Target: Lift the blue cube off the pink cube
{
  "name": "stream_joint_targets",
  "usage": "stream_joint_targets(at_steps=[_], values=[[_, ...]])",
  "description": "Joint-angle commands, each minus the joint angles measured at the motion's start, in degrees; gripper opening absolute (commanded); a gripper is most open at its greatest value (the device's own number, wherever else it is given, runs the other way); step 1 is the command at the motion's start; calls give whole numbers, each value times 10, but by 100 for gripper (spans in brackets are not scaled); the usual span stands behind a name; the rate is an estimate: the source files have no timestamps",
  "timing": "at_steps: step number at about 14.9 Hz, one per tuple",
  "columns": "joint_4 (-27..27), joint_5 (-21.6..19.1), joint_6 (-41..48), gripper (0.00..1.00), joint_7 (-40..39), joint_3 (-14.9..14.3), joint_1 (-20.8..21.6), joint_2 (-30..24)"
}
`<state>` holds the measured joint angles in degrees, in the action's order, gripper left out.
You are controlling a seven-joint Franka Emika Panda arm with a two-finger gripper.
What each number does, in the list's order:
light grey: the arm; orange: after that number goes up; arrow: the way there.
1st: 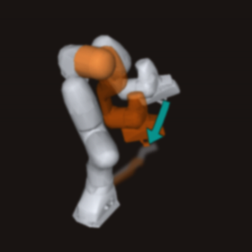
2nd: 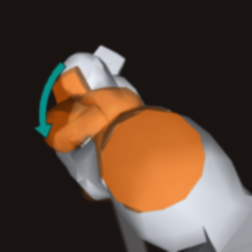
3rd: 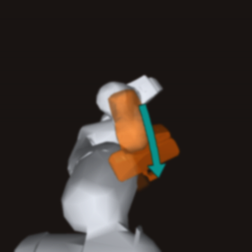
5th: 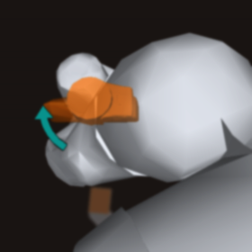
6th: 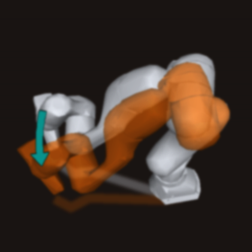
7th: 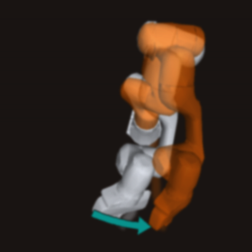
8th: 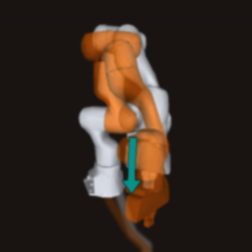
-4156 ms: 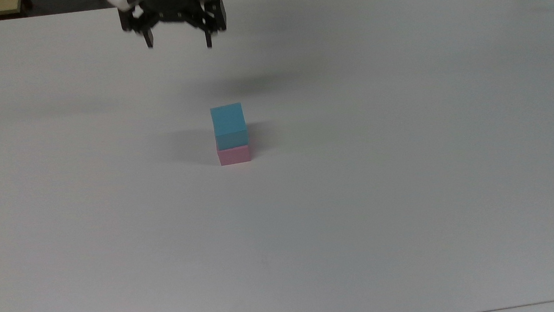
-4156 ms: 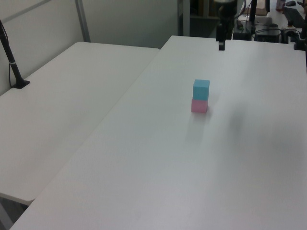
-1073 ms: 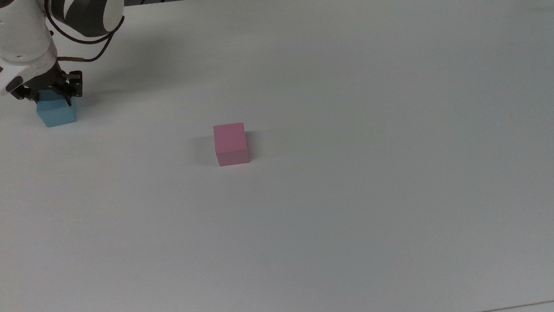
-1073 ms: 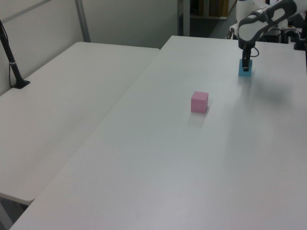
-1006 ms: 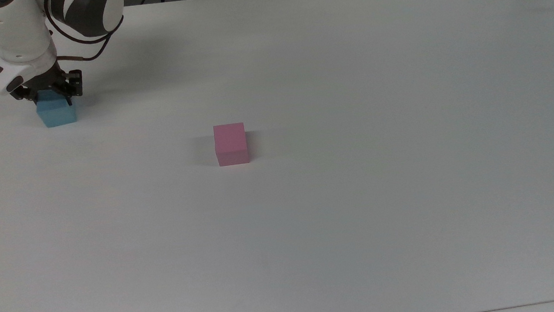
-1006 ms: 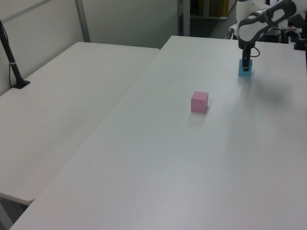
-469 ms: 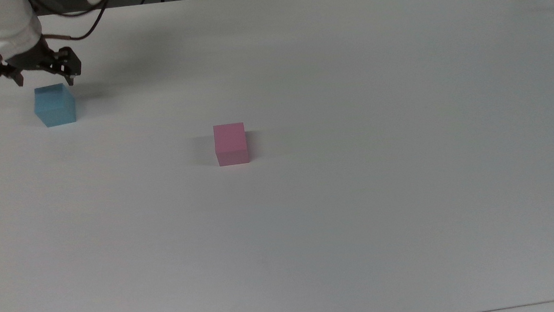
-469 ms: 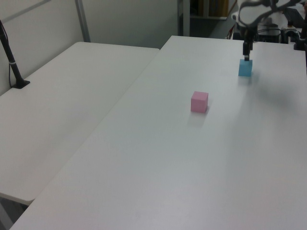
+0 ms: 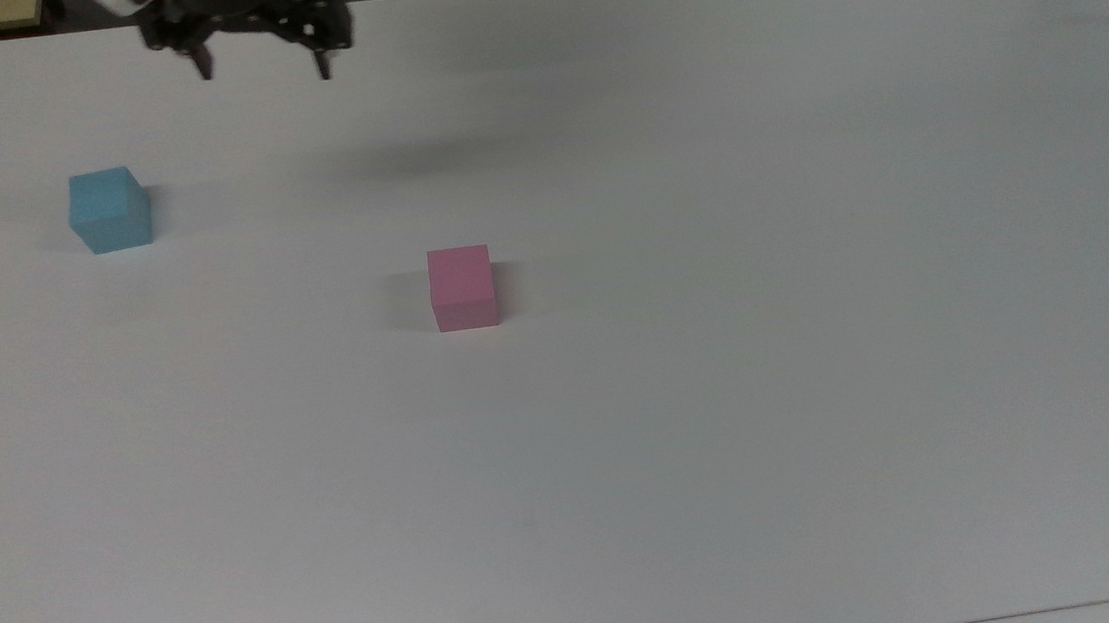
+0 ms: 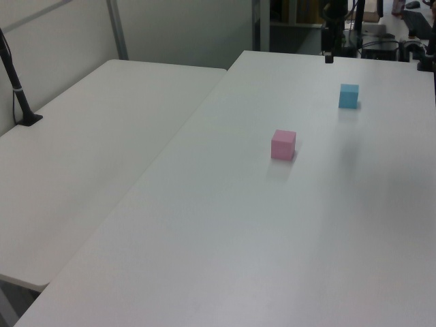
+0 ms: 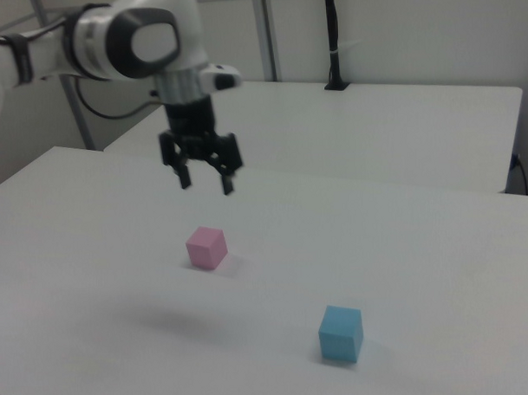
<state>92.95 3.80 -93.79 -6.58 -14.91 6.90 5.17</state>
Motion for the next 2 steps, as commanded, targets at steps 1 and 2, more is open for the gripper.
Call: stream_joint_targets(at_steps=[1, 2], values=[[-9, 4, 13, 100, 86, 40, -6, -14], [-8, 3, 14, 100, 87, 54, -7, -15]])
